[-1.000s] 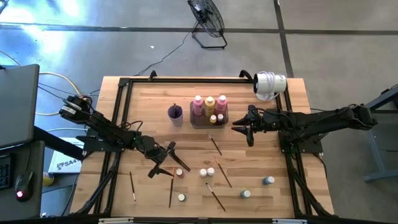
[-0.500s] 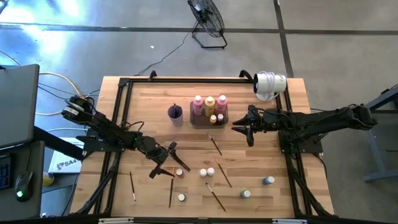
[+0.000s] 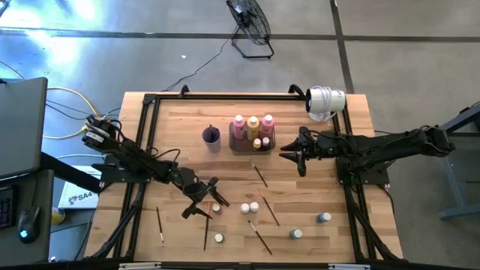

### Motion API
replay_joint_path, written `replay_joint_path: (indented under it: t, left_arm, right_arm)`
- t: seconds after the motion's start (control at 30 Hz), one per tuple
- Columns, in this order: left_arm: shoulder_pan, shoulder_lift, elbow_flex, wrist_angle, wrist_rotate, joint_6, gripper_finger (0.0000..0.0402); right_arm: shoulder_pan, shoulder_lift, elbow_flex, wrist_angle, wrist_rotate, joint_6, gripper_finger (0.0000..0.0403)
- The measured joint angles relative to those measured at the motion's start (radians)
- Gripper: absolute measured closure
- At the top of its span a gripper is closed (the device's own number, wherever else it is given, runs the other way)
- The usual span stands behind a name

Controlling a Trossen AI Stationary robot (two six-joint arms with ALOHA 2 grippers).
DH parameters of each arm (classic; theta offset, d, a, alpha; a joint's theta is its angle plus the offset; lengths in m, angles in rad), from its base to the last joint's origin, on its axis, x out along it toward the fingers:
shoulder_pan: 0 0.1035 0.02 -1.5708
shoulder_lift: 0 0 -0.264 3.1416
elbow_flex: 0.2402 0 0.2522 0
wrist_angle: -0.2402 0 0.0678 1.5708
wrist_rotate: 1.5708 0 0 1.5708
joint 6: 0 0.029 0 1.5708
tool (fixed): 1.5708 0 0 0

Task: Pick & Place Paint Supplies
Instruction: Put the small red paint bottle into the gray bin

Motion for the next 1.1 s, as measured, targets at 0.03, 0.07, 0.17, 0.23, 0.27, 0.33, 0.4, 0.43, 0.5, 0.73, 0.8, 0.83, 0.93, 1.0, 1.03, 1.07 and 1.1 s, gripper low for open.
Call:
replay_joint_path:
  t: [0.03,0.07,0.17,0.23,0.27,0.33,0.4,0.43,0.5,0.73,0.8,0.83,0.93,1.0,1.03,1.07,1.1]
  left_arm:
    - [0.000,0.000,0.000,-0.001,0.000,-0.010,0.0114]
    - [0.000,0.000,0.000,-0.003,0.000,-0.022,0.0114]
    - [0.000,0.000,0.000,-0.027,0.000,-0.028,0.0114]
    - [0.000,0.000,0.000,-0.023,0.000,-0.028,0.0114]
    - [0.000,0.000,0.000,-0.023,0.000,-0.028,0.0114]
    - [0.000,0.000,0.000,-0.023,0.000,-0.027,0.0114]
    - [0.000,0.000,0.000,-0.021,-0.001,-0.028,0.0114]
    - [0.000,0.000,0.000,-0.020,-0.001,-0.027,0.0114]
    - [0.000,0.000,0.000,-0.019,-0.001,-0.027,0.0114]
    - [0.000,0.000,0.000,-0.019,-0.058,-0.024,0.0114]
    - [0.000,0.000,0.000,-0.019,-0.068,-0.024,0.0114]
    - [0.000,0.000,0.000,-0.020,-0.067,-0.024,0.0114]
    - [0.000,0.000,0.000,-0.020,-0.067,-0.024,0.0114]
    - [0.000,0.000,0.000,-0.020,-0.067,-0.024,0.0114]
    - [0.000,0.000,0.000,-0.020,-0.067,-0.024,0.0114]
    - [0.000,0.000,0.000,-0.020,-0.067,-0.024,0.0114]
    - [0.000,0.000,0.000,-0.021,-0.067,-0.024,0.0116]
  right_arm:
    - [0.000,0.000,0.000,0.000,0.000,0.000,0.0302]
    - [0.000,0.000,0.000,0.000,0.000,0.000,0.0302]
    - [0.000,0.000,0.000,0.000,0.000,0.000,0.0302]
    - [0.000,0.000,0.000,0.000,0.000,0.000,0.0302]
    - [0.000,0.000,0.000,0.000,0.000,0.000,0.0302]
    - [0.000,0.000,0.000,0.000,0.000,0.000,0.0302]
    - [0.000,0.000,0.000,0.000,0.000,0.000,0.0302]
    - [0.000,0.000,0.000,0.000,0.000,0.000,0.0302]
    - [0.000,0.000,0.000,0.000,0.000,0.000,0.0302]
    - [0.000,0.000,0.000,0.000,-0.002,0.005,0.0302]
    - [0.000,0.000,0.000,0.000,-0.002,0.005,0.0302]
    - [0.000,0.000,0.000,0.000,-0.002,0.005,0.0302]
    - [0.000,0.000,0.000,0.000,-0.002,0.002,0.0302]
    - [0.000,0.000,0.000,0.000,-0.002,0.001,0.0302]
    - [0.000,0.000,0.000,0.000,-0.002,0.001,0.0302]
    - [0.000,0.000,0.000,0.000,-0.002,0.000,0.0302]
    - [0.000,0.000,0.000,0.000,-0.002,0.000,0.0302]
